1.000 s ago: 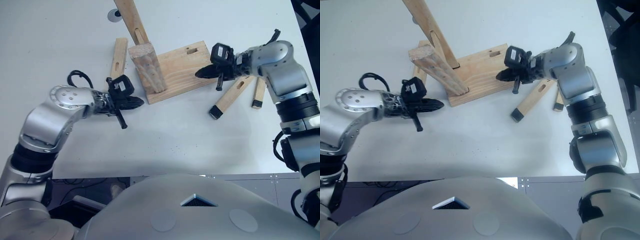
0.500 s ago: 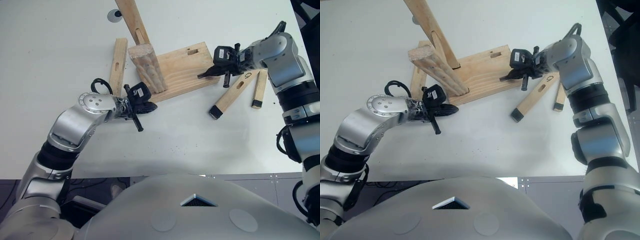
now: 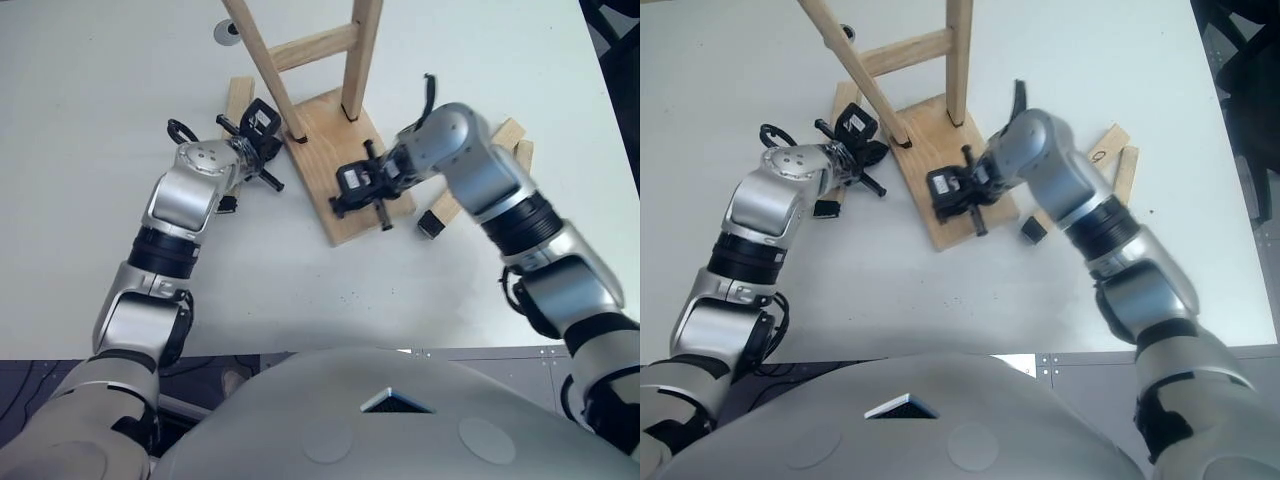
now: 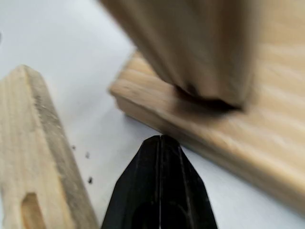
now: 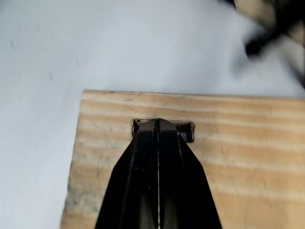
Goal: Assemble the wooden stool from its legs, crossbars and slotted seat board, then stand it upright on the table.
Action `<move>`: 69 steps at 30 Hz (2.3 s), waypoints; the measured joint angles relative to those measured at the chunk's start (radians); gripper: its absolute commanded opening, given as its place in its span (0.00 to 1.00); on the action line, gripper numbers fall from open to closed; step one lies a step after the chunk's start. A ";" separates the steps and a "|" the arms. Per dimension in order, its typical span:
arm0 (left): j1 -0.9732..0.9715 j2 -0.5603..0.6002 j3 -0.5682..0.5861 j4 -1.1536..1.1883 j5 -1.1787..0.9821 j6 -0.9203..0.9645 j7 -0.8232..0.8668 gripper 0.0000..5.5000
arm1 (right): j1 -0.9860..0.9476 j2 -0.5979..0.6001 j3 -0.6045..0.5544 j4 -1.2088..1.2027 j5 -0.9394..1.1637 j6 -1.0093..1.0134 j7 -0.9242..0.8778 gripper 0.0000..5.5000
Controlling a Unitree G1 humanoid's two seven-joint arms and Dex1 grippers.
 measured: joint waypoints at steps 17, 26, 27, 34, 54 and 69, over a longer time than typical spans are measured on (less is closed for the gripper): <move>0.041 -0.001 0.468 -0.081 -0.068 -0.123 0.182 0.00 | 0.168 -0.097 -0.606 -0.239 0.202 0.536 -0.525 0.30; 0.147 -0.095 0.610 -0.250 -0.090 -0.166 0.343 0.00 | 0.237 -0.305 -0.737 -0.135 0.176 0.573 -0.612 0.59; 0.161 -0.101 0.624 -0.270 -0.093 -0.167 0.349 0.00 | 0.254 -0.338 -0.739 -0.128 0.177 0.577 -0.602 0.60; 0.219 -0.098 0.701 -0.289 -0.108 -0.207 0.364 0.00 | 0.423 -0.415 -0.700 -0.206 0.208 0.672 -0.548 0.60; 0.229 -0.124 0.685 -0.262 -0.114 -0.294 0.379 0.00 | 0.385 -0.410 -0.720 -0.103 0.219 0.609 -0.658 0.60; 0.274 -0.138 0.689 -0.294 -0.116 -0.294 0.392 0.00 | 0.489 -0.438 -0.712 -0.237 0.255 0.781 -0.719 0.60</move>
